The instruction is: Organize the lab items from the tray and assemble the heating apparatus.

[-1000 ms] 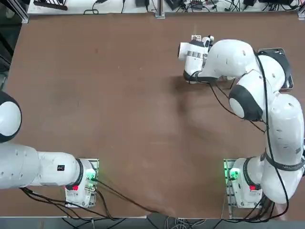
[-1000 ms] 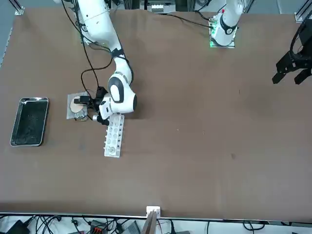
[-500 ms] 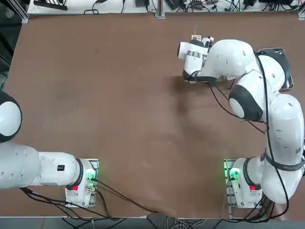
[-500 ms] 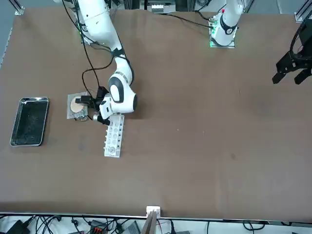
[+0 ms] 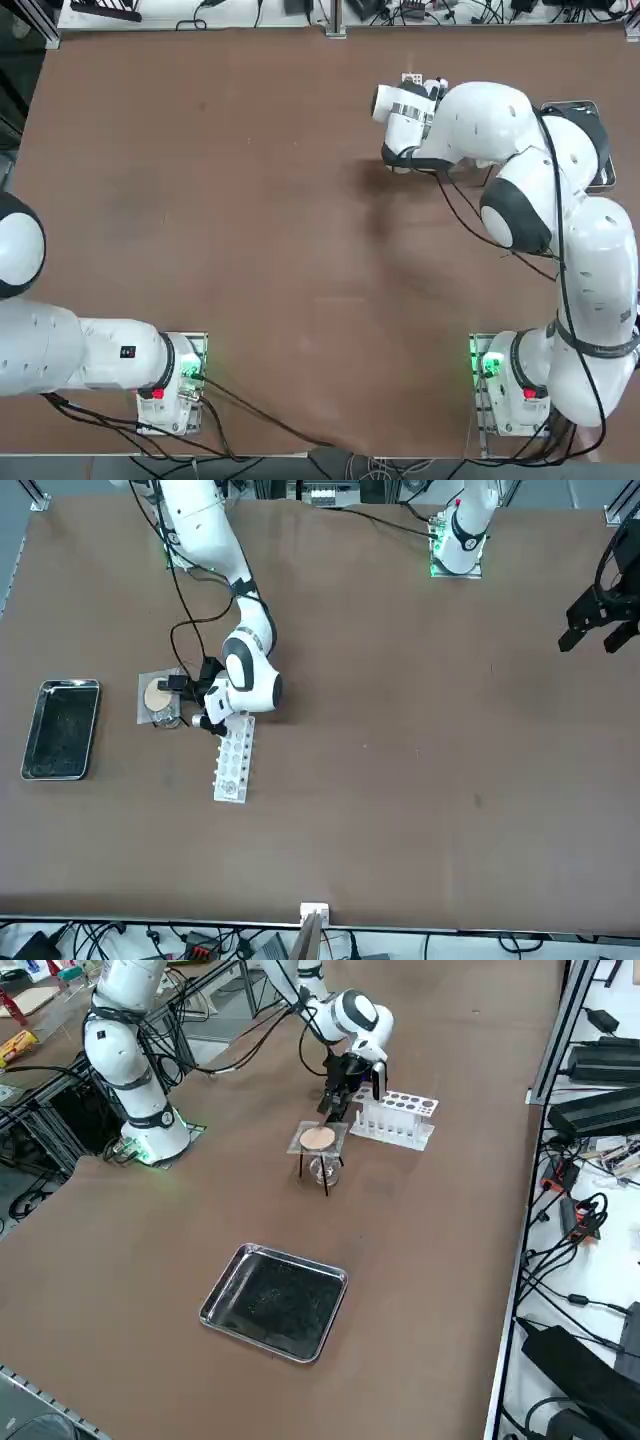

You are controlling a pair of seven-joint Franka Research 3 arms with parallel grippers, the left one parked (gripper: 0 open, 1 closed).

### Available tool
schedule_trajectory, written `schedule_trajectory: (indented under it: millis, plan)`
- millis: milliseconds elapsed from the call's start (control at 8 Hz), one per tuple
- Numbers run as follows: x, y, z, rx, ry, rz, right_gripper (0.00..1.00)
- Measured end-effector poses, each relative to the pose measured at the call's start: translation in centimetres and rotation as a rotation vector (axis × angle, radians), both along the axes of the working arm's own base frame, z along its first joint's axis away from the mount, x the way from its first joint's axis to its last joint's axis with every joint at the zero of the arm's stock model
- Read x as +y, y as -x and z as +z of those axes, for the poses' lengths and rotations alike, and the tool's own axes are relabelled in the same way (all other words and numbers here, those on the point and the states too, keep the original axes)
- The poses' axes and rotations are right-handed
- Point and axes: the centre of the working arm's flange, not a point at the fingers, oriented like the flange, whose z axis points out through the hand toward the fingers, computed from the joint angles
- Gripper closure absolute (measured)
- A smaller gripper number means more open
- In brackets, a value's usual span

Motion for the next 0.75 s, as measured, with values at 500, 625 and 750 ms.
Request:
schedule_trajectory:
  millis: [500, 625, 750]
  plan:
    - [2.1, -0.5, 2.3, -0.007, -0.112, -0.052, 0.00]
    - [2.6, -0.5, 3.6, 0.010, -0.146, -0.060, 0.00]
    - [3.0, -0.5, 5.6, 0.020, -0.186, -0.068, 0.00]
